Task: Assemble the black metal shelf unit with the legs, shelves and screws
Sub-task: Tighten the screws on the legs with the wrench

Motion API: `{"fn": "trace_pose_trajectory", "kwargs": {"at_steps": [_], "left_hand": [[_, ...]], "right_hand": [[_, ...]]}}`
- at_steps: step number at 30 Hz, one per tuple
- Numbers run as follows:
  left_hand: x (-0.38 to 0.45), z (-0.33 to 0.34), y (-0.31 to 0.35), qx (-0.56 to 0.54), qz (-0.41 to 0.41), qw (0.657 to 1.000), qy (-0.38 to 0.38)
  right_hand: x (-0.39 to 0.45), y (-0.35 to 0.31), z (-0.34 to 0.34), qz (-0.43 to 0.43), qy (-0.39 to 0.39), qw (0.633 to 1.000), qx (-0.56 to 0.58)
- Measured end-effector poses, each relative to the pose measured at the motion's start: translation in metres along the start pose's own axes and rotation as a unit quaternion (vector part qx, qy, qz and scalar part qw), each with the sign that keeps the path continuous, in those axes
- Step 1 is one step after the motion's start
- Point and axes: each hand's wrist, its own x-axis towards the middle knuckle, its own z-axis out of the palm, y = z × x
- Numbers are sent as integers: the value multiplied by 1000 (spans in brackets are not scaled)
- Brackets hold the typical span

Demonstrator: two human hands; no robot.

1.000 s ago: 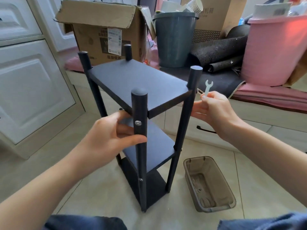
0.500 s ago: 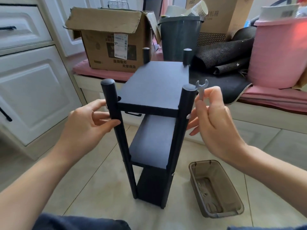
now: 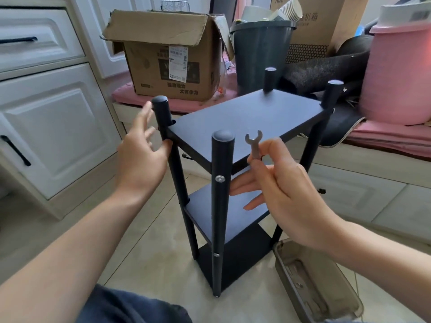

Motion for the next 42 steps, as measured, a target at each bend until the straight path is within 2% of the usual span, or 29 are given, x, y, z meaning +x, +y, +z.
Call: {"fn": "trace_pose_trajectory", "kwargs": {"at_steps": [2, 4, 6, 8, 10, 12, 15, 20, 26, 42], "left_hand": [[-13, 0, 20, 15, 59, 997, 37], [-31, -1, 39, 3, 145, 989, 26], [-43, -1, 48, -5, 217, 976, -32], [-48, 0, 43, -2, 253, 961, -116], [-48, 1, 36, -2, 249, 952, -178], [-47, 0, 33, 1, 243, 950, -198], [-45, 0, 31, 24, 257, 947, -191], [-45, 3, 30, 51, 268, 945, -180], [-45, 4, 30, 54, 268, 945, -180], [-43, 2, 29, 64, 259, 944, -193]], "right_hand": [[1, 2, -6, -10, -1, 1000, -21], [1, 8, -13, -17, 0, 999, -48], [0, 17, -19, -30, 4, 996, -82], [-1, 27, -24, -56, 3, 989, -135], [-1, 35, -29, -77, -3, 981, -177], [-3, 40, -33, -70, -10, 980, -184], [-6, 40, -31, -37, -28, 987, -153], [-4, 30, -23, 15, -22, 1000, -4], [0, 30, -9, -2, 4, 1000, -22], [-4, 28, 1, -7, 13, 999, -34]]}}
